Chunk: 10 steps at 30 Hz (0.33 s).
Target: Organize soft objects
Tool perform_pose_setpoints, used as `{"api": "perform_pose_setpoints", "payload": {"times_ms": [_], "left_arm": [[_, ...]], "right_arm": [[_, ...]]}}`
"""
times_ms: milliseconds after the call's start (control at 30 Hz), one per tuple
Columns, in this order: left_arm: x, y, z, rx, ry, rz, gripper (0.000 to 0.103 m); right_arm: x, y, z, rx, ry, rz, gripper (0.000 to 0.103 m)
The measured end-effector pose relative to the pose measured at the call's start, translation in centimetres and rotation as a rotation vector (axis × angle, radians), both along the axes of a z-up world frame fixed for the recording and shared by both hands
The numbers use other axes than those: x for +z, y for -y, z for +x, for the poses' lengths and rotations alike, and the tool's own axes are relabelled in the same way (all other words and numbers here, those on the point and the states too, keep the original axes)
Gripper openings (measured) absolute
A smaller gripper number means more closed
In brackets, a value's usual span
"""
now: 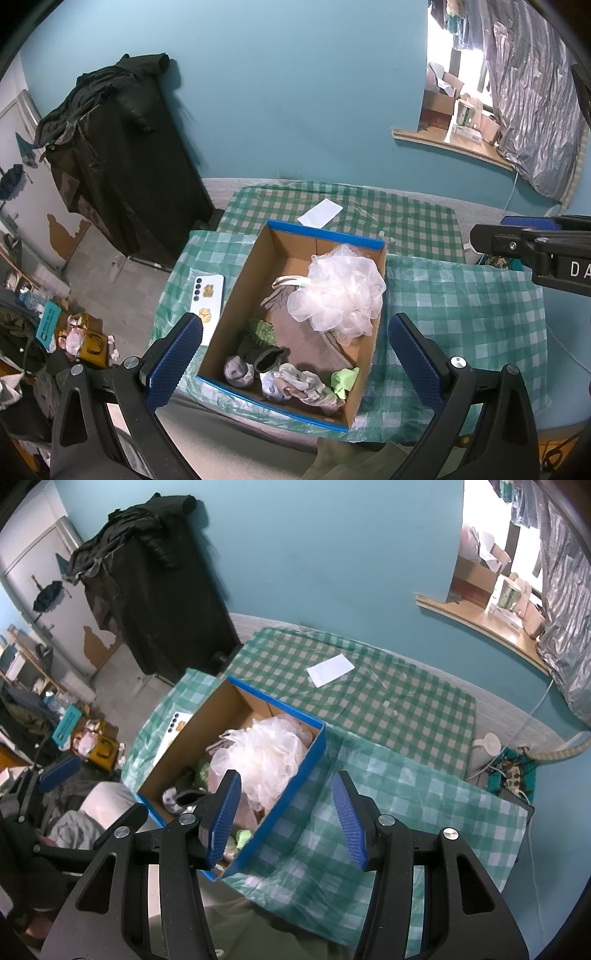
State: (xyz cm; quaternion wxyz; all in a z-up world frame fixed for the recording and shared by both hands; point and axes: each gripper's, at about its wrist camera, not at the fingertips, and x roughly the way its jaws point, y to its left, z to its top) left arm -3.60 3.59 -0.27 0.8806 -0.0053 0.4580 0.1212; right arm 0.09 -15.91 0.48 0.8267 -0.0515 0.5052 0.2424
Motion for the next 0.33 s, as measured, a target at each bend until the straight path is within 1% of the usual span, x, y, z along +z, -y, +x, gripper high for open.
{"api": "perform_pose_setpoints", "payload": {"times_ms": [333], "left_arm": [[-0.02, -0.05, 0.13, 0.002, -0.003, -0.001, 0.101]], "right_arm": [[0.05, -0.03, 0.09, 0.0, -0.002, 0.0, 0.052]]}}
